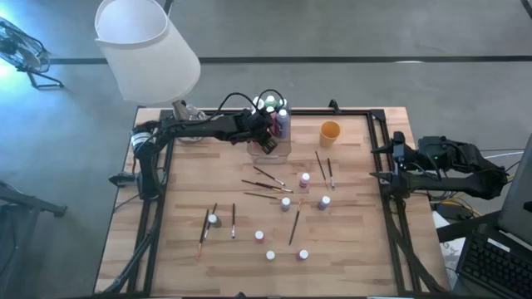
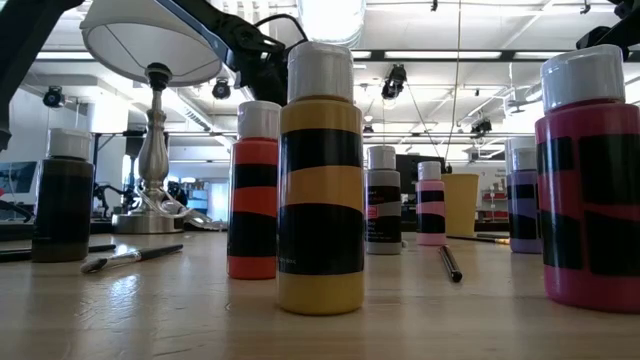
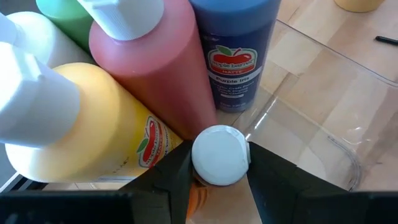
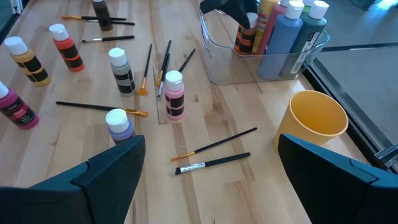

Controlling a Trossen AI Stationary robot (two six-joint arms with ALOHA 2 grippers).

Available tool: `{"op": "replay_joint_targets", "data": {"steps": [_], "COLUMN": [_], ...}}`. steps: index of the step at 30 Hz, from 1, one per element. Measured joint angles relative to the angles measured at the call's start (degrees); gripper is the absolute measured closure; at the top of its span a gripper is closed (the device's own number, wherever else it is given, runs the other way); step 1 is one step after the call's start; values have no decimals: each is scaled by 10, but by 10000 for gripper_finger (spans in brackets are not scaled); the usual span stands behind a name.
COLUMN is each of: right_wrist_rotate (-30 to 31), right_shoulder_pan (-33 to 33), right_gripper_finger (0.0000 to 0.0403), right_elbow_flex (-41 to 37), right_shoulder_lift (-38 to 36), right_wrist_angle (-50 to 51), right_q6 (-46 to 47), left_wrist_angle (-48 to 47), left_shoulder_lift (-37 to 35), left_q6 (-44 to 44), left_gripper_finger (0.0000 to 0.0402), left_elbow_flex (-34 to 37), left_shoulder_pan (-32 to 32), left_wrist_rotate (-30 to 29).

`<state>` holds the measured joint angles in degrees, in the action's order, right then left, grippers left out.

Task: Pick & Place Paint Supplies
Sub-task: Put the small brown paint bottle into the bin, then put the small pink paint bottle into the bin

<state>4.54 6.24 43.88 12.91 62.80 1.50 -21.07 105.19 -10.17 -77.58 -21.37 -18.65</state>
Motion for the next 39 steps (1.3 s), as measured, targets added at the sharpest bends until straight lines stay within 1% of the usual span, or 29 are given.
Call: {"op": "replay_joint_targets", "data": {"steps": [3,9,13,16,20,25,28,31,36,39], "right_wrist_rotate": [0,0,0,0,0,0,0,0,0,0], "right_shoulder_pan": [0,0,0,0,0,0,0,0,0,0], "right_gripper_finger": [39,39,39,39,39,39,39,39,39,39], "right_elbow_flex": [0,0,0,0,0,0,0,0,0,0], "right_shoulder_lift": [0,0,0,0,0,0,0,0,0,0], "right_wrist_angle": [0,0,0,0,0,0,0,0,0,0], "right_q6": [0,0,0,0,0,0,0,0,0,0], "left_wrist_angle": [0,1,-11,-26,-80,-179,-219,-232,-248,-260], "left_shoulder_lift": [0,0,-2,-5,-5,-5,-5,-14,-40,-50], "left_q6": [1,2,19,17,10,-7,-6,-5,-7,-26], "left_gripper_finger": [242,202,196,195,195,198,206,218,239,246], "left_elbow_flex": [0,0,-7,-30,-71,-131,-153,-157,-149,-149], "left_shoulder_pan": [0,-3,-3,-3,-2,9,35,74,151,198], "left_wrist_rotate": [-1,-1,-4,-5,-5,-1,4,-4,-75,-98]}}
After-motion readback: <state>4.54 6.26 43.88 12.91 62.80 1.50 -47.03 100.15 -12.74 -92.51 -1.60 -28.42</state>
